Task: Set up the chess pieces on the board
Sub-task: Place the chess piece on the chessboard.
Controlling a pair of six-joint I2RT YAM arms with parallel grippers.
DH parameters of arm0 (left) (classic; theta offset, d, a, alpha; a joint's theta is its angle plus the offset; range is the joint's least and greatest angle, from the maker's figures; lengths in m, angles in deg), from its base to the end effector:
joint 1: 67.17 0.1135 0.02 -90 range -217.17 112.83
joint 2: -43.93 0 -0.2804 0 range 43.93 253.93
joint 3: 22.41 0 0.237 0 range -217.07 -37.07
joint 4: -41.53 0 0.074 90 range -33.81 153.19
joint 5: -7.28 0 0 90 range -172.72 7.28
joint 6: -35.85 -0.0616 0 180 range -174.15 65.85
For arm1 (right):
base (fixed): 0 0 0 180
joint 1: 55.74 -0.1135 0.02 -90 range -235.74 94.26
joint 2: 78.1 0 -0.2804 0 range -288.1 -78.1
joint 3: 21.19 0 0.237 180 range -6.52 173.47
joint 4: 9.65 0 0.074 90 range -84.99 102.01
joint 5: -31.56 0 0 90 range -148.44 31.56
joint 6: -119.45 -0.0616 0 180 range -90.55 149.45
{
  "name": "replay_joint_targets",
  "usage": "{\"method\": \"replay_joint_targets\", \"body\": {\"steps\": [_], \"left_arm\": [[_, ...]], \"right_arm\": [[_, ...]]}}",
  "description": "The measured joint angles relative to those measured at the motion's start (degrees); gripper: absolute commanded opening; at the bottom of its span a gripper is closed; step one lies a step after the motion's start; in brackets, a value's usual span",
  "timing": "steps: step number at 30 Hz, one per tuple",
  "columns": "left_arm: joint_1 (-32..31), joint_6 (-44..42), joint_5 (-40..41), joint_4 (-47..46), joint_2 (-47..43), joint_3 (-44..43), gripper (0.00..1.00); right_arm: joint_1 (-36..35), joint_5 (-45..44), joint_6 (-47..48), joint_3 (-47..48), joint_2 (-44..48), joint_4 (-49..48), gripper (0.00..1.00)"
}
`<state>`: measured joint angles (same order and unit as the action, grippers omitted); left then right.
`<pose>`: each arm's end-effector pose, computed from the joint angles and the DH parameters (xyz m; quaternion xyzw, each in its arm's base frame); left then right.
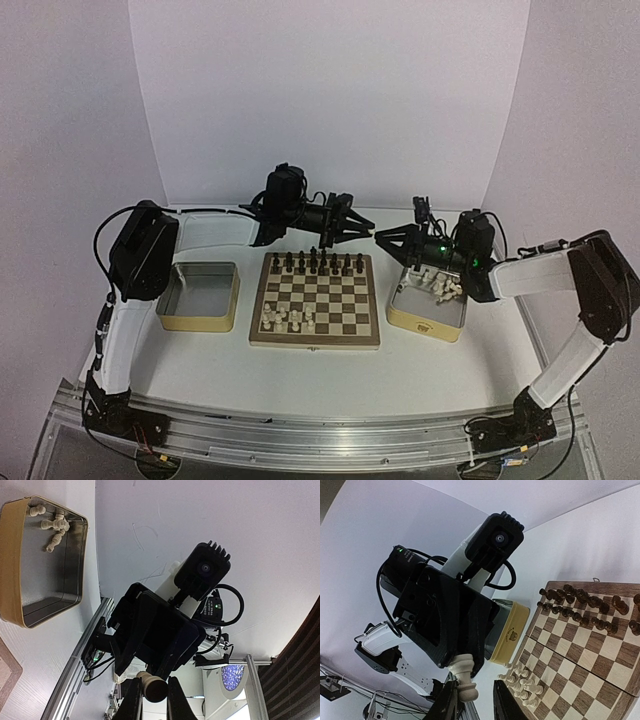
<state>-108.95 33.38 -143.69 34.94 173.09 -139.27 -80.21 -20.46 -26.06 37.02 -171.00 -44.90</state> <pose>0.3608 -0.3946 0.2701 -0.0653 -0.7210 0.6836 0.0924 0.3043 0.1801 0.2599 -0.0448 0.7030 0.6072 0.3676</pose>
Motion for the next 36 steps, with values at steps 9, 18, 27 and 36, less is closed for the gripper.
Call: {"method": "replay_joint_targets", "body": {"steps": [9,18,27,36], "left_arm": [[0.2,0.9,0.0,-0.3,0.0,0.0,0.00],[0.6,1.0,0.0,-0.5,0.0,-0.1,0.04],[0.9,-7.5,2.6,11.0,0.0,-3.6,0.34],[4.8,-25.6,14.4,38.5,-5.6,-8.4,0.35]], "right_arm": [[0.0,1.1,-0.5,1.1,-1.0,-1.1,0.07],[0.0,1.7,-1.2,1.9,-1.9,-1.9,0.00],[0.0,2.2,-0.2,3.8,-1.8,4.8,0.00],[0.0,1.2,17.2,25.8,-1.0,52.9,0.00]]}}
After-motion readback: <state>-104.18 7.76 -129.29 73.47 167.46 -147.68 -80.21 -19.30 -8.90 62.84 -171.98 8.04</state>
